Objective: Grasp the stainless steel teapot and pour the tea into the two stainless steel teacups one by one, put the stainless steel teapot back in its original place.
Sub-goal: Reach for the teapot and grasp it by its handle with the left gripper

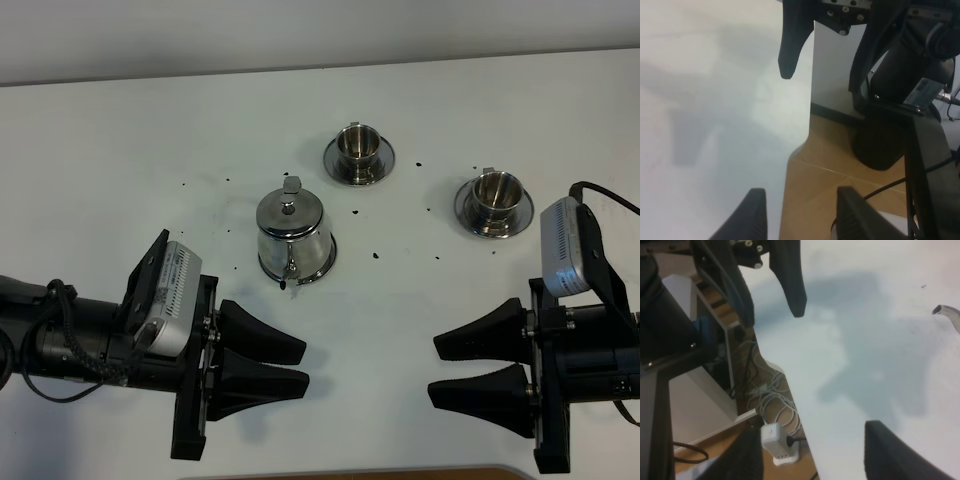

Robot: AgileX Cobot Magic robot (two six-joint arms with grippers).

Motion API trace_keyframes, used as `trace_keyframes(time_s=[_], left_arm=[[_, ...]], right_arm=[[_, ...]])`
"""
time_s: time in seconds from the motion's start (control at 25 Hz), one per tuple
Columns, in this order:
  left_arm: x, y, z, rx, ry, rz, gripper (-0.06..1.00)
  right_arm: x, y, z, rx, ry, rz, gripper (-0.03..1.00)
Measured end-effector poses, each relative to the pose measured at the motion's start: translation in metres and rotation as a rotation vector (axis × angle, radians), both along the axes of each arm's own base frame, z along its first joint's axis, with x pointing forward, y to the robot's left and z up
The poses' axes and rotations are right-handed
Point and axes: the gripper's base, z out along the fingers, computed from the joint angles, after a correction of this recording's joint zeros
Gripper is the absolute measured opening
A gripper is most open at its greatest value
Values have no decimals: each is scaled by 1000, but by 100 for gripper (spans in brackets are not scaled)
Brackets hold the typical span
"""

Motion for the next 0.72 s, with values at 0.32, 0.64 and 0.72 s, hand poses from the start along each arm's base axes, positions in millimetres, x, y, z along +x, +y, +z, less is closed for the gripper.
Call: trace_keyframes(time_s=[0.32, 0.64, 0.72], left_arm=[[0, 0, 0, 0, 0, 0, 39], [0, 0, 0, -2, 1, -3, 39], [0, 0, 0, -2, 1, -3, 39]], right_arm=[[0, 0, 0, 0, 0, 0, 45], [0, 0, 0, 0, 0, 0, 45], [0, 0, 0, 0, 0, 0, 45]])
